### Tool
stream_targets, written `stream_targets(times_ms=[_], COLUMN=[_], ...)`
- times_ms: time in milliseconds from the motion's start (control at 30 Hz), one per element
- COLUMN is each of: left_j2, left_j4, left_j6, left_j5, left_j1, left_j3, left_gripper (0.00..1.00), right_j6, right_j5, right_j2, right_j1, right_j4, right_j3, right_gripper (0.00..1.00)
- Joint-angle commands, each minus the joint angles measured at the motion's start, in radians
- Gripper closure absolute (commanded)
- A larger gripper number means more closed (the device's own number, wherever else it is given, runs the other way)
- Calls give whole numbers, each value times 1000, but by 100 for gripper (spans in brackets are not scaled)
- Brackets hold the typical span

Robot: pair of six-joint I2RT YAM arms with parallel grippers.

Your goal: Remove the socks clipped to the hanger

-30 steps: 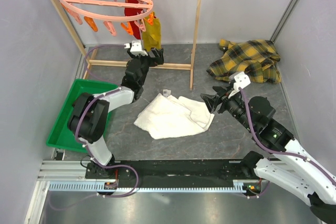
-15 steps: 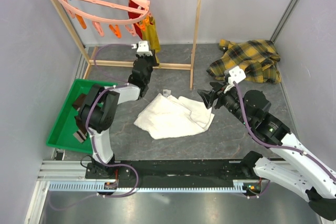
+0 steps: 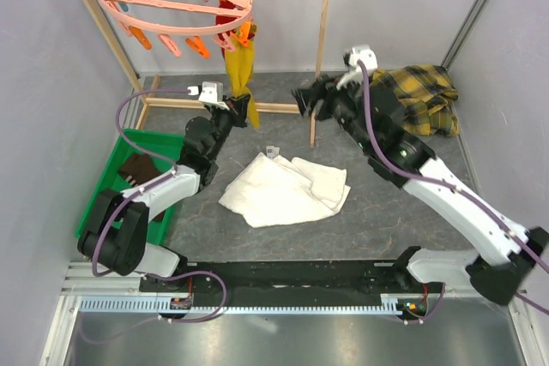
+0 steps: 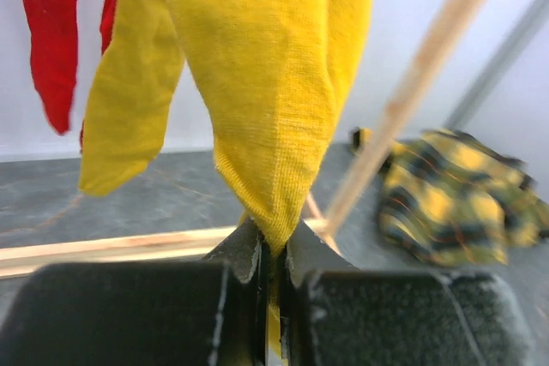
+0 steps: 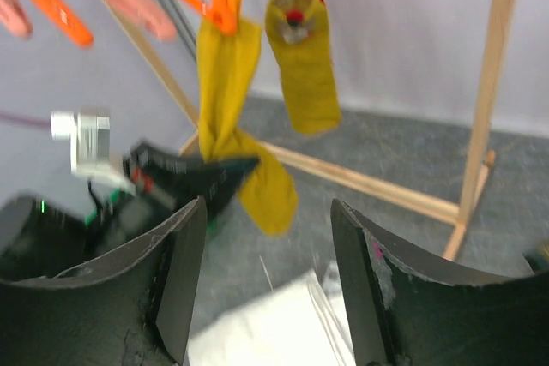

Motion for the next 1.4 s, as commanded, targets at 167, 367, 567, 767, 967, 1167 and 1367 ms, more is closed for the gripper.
stream_targets(times_ms=[167,367,567,767,967,1167,1367], left_j2=[-212,-259,-305,-305,-287,-298,-299], left_j4=[-219,-538,-618,-624,-621,-623,-627], left_j6=[-125,-127,-177,-219,-228,-216,-219], left_j5=[206,333,459,658,698,692,694], left_j1=[10,16,51,102,105,111,113], left_j3=[-43,88,107,119,128,121,122], left_gripper=[98,98,98,98,98,98,98], right_j6=[-35,-28,-52,-114,-129,-198,-264], right_j5=[8,-134,-275,-311,-262,-210,-59], right_j2=[335,451,568,612,689,747,818], right_j1=[3,3,9,9,10,45,82], right_j4=[19,44,65,115,93,27,13], right_j3=[418,576,677,705,757,835,941], right_gripper=[31,33,34,31,30,30,34])
